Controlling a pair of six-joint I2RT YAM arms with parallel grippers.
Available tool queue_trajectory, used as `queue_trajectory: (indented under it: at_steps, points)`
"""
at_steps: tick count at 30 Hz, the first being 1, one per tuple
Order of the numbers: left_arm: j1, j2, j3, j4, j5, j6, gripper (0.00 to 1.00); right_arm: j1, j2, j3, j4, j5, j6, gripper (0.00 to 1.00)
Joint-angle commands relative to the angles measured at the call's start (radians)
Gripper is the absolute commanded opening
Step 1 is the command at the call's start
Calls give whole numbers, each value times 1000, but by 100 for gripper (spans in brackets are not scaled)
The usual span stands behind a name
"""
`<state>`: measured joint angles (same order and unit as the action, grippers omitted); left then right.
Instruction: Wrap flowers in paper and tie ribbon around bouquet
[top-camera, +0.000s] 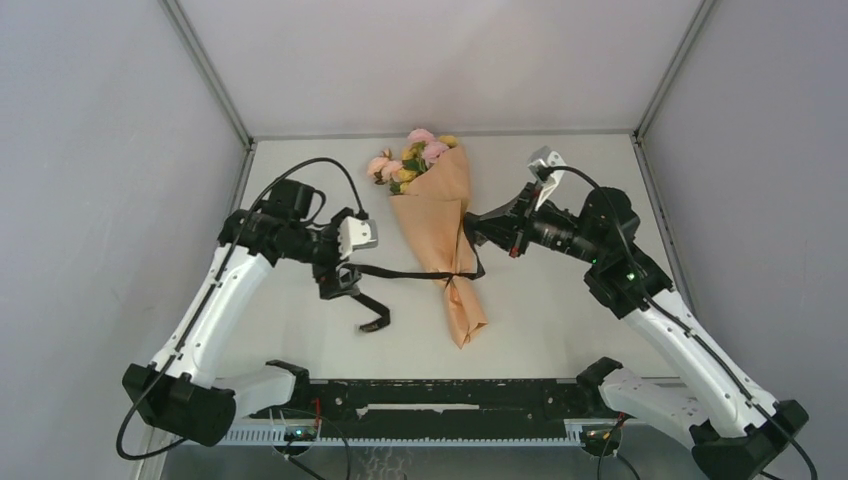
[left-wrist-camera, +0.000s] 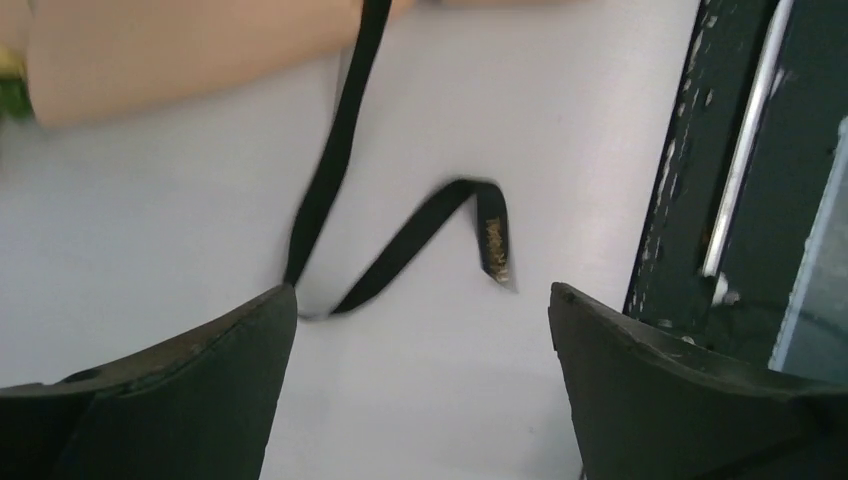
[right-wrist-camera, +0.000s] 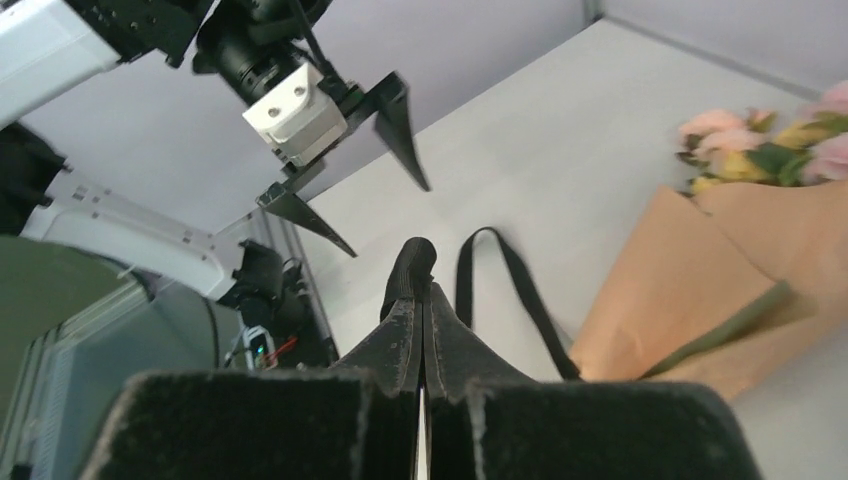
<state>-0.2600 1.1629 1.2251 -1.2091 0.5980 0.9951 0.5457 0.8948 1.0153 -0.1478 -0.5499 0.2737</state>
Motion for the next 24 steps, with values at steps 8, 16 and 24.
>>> queue_trajectory:
  at_steps: [8, 16, 24]
  points:
    - [-338, 185, 131, 564, 321, -384, 100, 72, 55, 72, 81, -72, -8, 0]
    - [-489, 315, 111, 706, 370, -475, 100, 73, 56, 72, 88, 42, 7, 0]
    - [-503, 451, 123, 934, 332, -689, 98, 72, 8, 63, 63, 98, 12, 0]
